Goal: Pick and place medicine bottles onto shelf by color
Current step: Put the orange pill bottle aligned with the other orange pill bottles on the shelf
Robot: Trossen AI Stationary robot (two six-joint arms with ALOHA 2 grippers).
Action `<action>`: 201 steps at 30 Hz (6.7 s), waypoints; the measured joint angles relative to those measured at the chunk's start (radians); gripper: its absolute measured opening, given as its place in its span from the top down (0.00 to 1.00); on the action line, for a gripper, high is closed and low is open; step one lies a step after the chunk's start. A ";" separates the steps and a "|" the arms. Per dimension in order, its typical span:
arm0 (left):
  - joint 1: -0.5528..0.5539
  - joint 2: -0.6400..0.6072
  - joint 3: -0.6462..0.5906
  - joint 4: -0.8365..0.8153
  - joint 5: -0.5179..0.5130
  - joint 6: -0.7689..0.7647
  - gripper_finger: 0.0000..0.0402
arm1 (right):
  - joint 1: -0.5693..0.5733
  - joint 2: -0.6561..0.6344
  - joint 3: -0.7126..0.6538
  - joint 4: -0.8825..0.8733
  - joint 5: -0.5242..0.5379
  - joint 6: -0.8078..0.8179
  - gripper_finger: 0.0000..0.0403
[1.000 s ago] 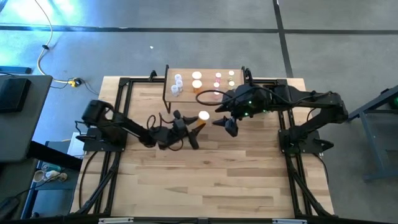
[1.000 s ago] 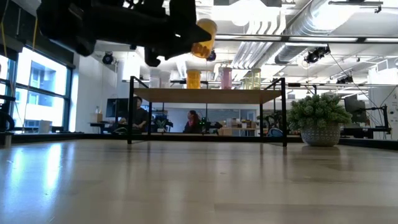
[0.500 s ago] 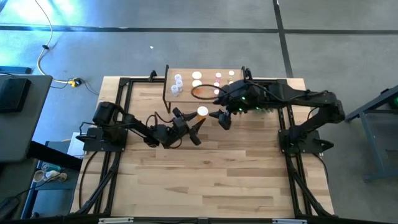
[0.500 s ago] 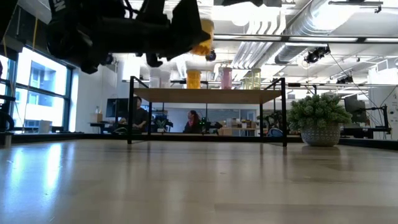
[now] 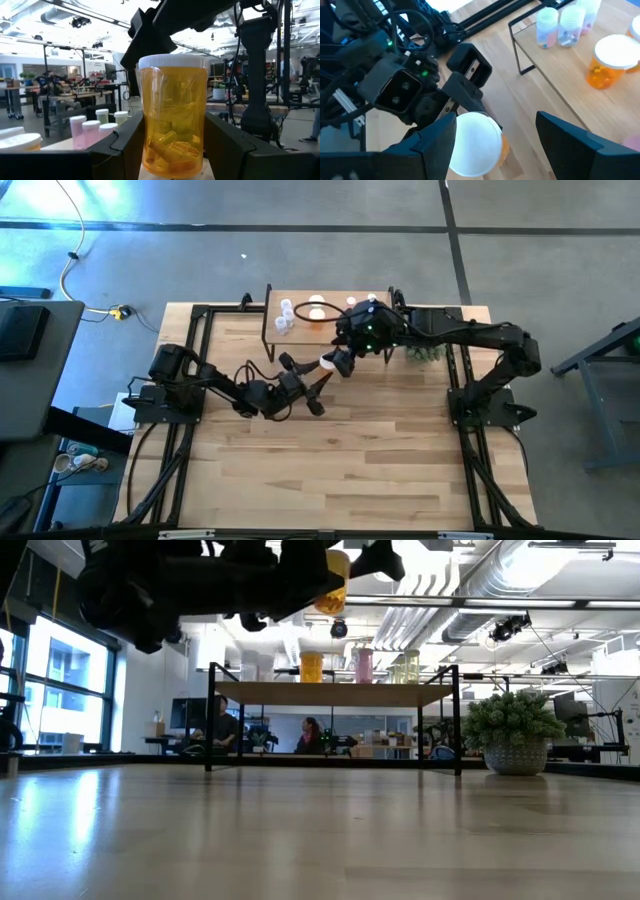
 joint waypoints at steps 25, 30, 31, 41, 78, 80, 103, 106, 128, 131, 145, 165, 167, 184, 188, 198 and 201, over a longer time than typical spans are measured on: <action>0.022 0.000 0.003 -0.002 -0.015 0.001 0.59 | 0.001 0.044 0.000 0.021 -0.156 0.074 0.35; 0.021 0.000 0.003 -0.011 -0.023 0.002 0.59 | 0.001 0.043 0.000 0.018 -0.158 0.112 0.35; 0.021 0.000 0.004 -0.012 -0.023 0.002 0.59 | 0.001 0.042 0.000 0.015 -0.155 0.120 0.35; 0.023 0.000 0.004 -0.017 -0.115 0.027 0.59 | 0.003 0.008 0.000 -0.066 -0.105 0.124 0.35; 0.018 0.000 0.002 -0.038 -0.101 0.008 0.59 | 0.036 0.057 0.000 -0.004 -0.052 0.120 0.35; 0.018 0.000 0.002 -0.045 -0.102 0.009 0.59 | 0.040 0.058 0.000 -0.003 -0.054 0.118 0.35; 0.025 0.000 -0.002 -0.088 -0.259 -0.033 0.59 | 0.003 0.034 0.000 -0.014 -0.078 0.071 0.35; 0.021 0.000 -0.002 -0.089 -0.301 -0.035 0.59 | -0.007 0.016 0.000 -0.016 -0.073 0.065 0.35; 0.129 0.000 0.003 -0.257 -0.315 -0.202 0.59 | -0.019 -0.055 0.002 -0.052 -0.055 -0.041 0.35; 0.146 0.000 0.025 -0.313 -0.298 -0.217 0.59 | -0.019 -0.055 0.002 -0.048 -0.054 -0.041 0.35; 0.203 0.000 0.055 -0.464 -0.305 -0.373 0.59 | -0.019 -0.055 0.002 -0.049 -0.055 -0.038 0.35; 0.218 0.003 0.052 -0.510 -0.307 -0.398 0.47 | -0.019 -0.055 0.002 -0.050 -0.057 -0.037 0.35; 0.218 0.001 0.053 -0.508 -0.306 -0.403 0.44 | -0.019 -0.055 0.002 -0.051 -0.074 -0.025 0.35; 0.211 0.001 0.053 -0.499 -0.324 -0.401 0.38 | -0.018 -0.055 0.002 -0.051 -0.090 -0.014 0.35; 0.211 0.001 0.053 -0.498 -0.349 -0.401 0.38 | -0.018 -0.055 0.002 -0.051 -0.089 -0.014 0.35; 0.178 0.001 0.053 -0.497 -0.376 -0.385 0.38 | -0.018 -0.055 0.002 -0.055 -0.089 -0.014 0.35; 0.169 0.001 0.053 -0.497 -0.382 -0.385 0.38 | -0.018 -0.055 0.002 -0.054 -0.089 -0.014 0.35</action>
